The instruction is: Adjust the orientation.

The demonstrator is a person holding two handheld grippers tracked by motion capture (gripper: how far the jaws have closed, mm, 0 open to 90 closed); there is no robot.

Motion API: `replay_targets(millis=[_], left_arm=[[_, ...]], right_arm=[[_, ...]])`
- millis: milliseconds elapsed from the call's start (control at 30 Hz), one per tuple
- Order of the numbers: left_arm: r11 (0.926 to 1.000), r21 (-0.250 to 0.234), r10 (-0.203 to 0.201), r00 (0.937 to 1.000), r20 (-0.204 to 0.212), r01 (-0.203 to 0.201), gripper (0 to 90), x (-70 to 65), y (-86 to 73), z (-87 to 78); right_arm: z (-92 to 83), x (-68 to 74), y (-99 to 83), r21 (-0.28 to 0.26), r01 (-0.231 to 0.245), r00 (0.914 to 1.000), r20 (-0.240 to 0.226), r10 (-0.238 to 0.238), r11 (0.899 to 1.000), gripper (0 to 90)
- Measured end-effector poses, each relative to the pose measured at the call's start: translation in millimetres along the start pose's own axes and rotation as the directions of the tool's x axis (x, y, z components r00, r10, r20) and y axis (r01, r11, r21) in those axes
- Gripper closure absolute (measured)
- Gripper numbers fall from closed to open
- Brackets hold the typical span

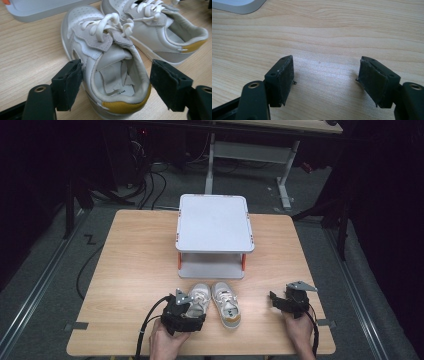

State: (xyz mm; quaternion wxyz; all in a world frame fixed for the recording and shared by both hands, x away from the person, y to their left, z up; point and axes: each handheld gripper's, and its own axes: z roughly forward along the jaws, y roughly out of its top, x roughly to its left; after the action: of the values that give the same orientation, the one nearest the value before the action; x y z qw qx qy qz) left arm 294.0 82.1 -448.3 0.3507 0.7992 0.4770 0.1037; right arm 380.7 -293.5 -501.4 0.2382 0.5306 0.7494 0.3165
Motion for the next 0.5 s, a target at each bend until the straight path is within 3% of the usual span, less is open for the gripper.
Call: replay_targets(millis=[300, 367, 433, 500], left_arm=[[0.9996, -0.028, -0.004, 0.9995, 0.031, 0.005, 19.0, 0.0, -5.3, 1.7], [0.9993, -0.03, -0.018, 0.9987, 0.047, 0.02, 18.1, -0.8, -5.6, 1.5], [0.9988, -0.033, -0.033, 0.9946, 0.098, 0.036, 18.7, -3.1, -5.1, 2.5], [0.9996, -0.029, 0.001, 0.9955, 0.095, 0.002, 19.3, -10.2, -3.4, 6.2]], right_arm=[[0.0, 0.0, 0.0, 0.0, 0.0, 1.0, 0.0, 0.0, 1.0, 28.7], [0.0, 0.0, 0.0, 0.0, 0.001, 1.0, 0.001, -0.001, 1.0, 28.7], [0.0, 0.0, 0.0, 0.0, 0.0, 1.0, 0.001, 0.0, 1.0, 28.7], [0.0, 0.0, 0.0, 0.0, 0.0, 1.0, 0.001, 0.0, 1.0, 28.7]])
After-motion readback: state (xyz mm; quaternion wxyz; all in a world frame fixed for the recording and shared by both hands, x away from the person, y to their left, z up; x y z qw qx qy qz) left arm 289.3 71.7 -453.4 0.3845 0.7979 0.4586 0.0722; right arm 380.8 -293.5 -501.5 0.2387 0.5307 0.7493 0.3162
